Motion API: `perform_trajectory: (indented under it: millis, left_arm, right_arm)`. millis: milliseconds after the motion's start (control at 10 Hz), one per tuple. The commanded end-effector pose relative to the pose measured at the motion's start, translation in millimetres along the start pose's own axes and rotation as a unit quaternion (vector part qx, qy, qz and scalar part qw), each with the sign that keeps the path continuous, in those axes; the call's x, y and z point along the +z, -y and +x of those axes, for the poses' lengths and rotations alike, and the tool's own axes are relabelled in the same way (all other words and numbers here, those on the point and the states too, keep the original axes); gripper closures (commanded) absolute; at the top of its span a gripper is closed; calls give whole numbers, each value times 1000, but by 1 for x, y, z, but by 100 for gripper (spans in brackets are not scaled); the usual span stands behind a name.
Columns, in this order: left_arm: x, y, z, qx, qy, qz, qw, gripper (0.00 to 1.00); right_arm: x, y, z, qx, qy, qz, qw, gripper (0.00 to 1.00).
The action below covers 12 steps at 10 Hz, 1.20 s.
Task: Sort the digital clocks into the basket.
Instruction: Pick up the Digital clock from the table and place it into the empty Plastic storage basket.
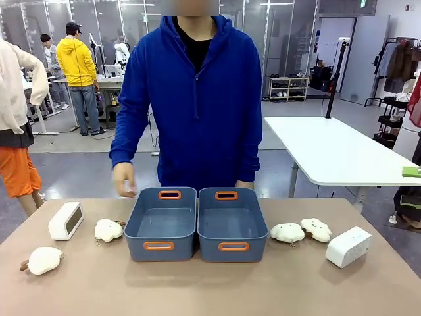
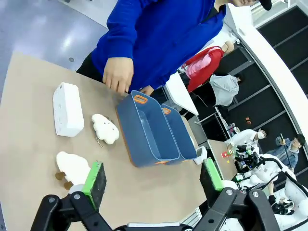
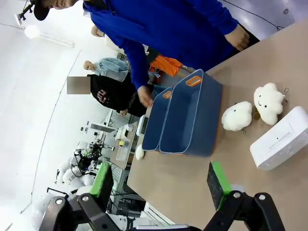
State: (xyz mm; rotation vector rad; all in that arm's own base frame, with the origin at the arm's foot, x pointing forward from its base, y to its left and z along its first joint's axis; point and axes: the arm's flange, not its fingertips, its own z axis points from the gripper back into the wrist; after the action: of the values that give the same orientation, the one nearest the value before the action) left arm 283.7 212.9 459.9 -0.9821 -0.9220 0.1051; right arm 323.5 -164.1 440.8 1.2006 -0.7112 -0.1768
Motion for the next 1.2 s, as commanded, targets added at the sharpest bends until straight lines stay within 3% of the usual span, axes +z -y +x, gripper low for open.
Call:
perform_trajectory:
  millis: [0, 1100]
  left_arm:
    - [-4, 1, 0, 0, -2, -4, 1000, 0]
    - [-4, 1, 0, 0, -2, -4, 1000, 0]
  right_arm:
    - [-5, -1, 0, -1, -6, -6, 1000, 0]
    - [-5, -1, 0, -1, -6, -6, 1000, 0]
